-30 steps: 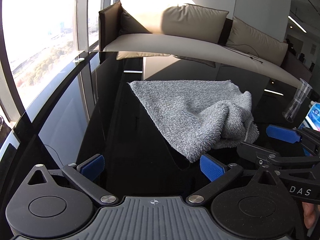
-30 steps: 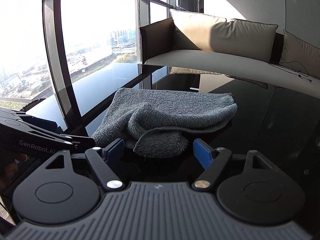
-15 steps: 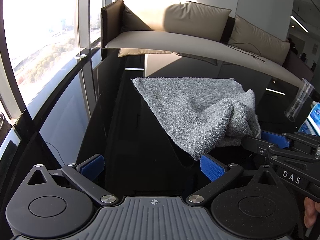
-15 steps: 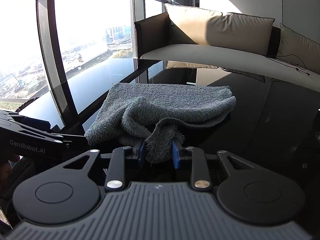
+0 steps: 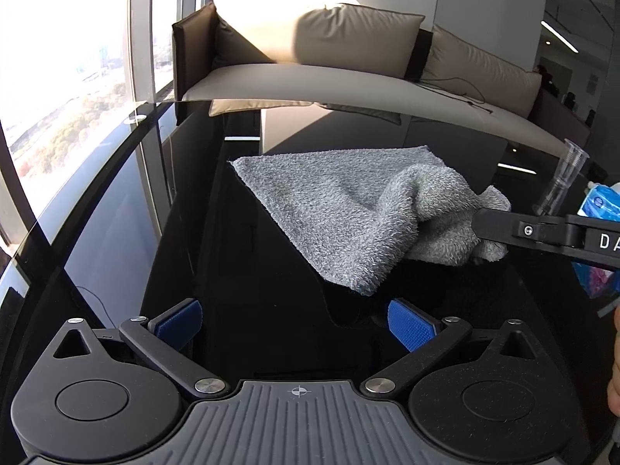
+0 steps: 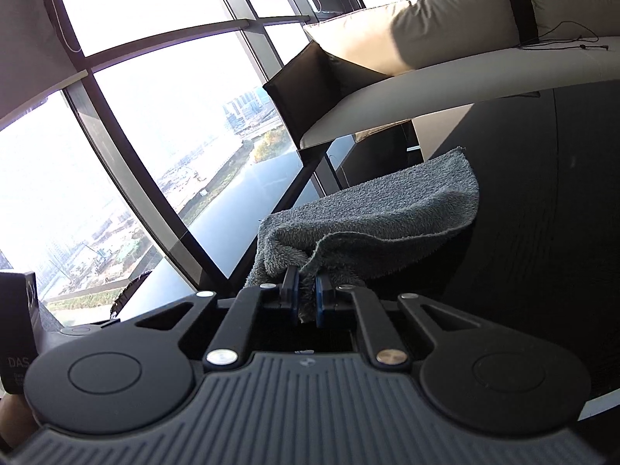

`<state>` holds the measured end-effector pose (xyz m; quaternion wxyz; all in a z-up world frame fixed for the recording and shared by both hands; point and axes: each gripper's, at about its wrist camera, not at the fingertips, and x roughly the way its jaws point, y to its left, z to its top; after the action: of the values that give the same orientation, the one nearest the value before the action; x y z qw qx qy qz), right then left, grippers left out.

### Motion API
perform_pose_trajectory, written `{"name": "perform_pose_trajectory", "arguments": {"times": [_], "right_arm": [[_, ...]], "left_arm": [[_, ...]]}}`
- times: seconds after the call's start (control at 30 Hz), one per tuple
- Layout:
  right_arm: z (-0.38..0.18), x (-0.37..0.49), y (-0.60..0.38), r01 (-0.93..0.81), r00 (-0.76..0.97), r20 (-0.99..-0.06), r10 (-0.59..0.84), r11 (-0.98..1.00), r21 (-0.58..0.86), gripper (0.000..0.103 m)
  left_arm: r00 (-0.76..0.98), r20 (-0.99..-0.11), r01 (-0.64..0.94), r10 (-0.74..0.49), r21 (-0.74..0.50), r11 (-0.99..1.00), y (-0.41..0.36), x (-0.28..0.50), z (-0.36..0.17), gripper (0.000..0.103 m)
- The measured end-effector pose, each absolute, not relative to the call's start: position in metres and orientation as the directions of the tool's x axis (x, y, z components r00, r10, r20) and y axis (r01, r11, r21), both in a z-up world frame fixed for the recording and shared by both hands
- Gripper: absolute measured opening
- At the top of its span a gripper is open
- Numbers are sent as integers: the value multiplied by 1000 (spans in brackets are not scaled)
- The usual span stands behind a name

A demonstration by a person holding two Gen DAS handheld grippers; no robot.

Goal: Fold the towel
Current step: 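Lift the towel edge with the right gripper while the left gripper grasps another edge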

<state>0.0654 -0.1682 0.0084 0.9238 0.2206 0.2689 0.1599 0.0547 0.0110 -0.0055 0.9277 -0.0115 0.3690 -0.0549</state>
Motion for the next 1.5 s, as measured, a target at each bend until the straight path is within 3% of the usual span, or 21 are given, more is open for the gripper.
{"name": "perform_pose_trajectory", "arguments": {"times": [0.13, 0.47, 0.57, 0.73, 1.0, 1.13, 1.37, 1.5], "right_arm": [[12, 65, -182, -164, 787, -387, 481, 767, 620, 8], [21, 46, -196, -149, 765, -371, 527, 705, 693, 8], [21, 45, -197, -141, 759, -374, 533, 695, 705, 8], [20, 43, -201, -131, 759, -375, 532, 689, 713, 8], [15, 45, -207, -108, 764, -379, 523, 682, 723, 8], [16, 46, -205, -110, 763, -376, 525, 679, 726, 8], [15, 45, -205, -117, 761, -371, 532, 675, 729, 8], [14, 44, -206, -118, 759, -370, 535, 673, 730, 8]], "left_arm": [[730, -674, 128, -118, -35, 991, 0, 54, -8, 102], [791, -583, 200, -186, -42, 979, -27, 44, -2, 101], [801, -562, 231, -206, -26, 972, -37, 38, -3, 91], [792, -561, 267, -241, -36, 963, -47, 35, -7, 60], [805, -529, 310, -270, -15, 951, -54, 22, -7, 58], [801, -514, 353, -307, -10, 936, -61, 21, -7, 46], [793, -502, 395, -344, -5, 919, -68, 27, -12, 40], [783, -522, 394, -337, -2, 919, -70, 34, -19, 22]]}}
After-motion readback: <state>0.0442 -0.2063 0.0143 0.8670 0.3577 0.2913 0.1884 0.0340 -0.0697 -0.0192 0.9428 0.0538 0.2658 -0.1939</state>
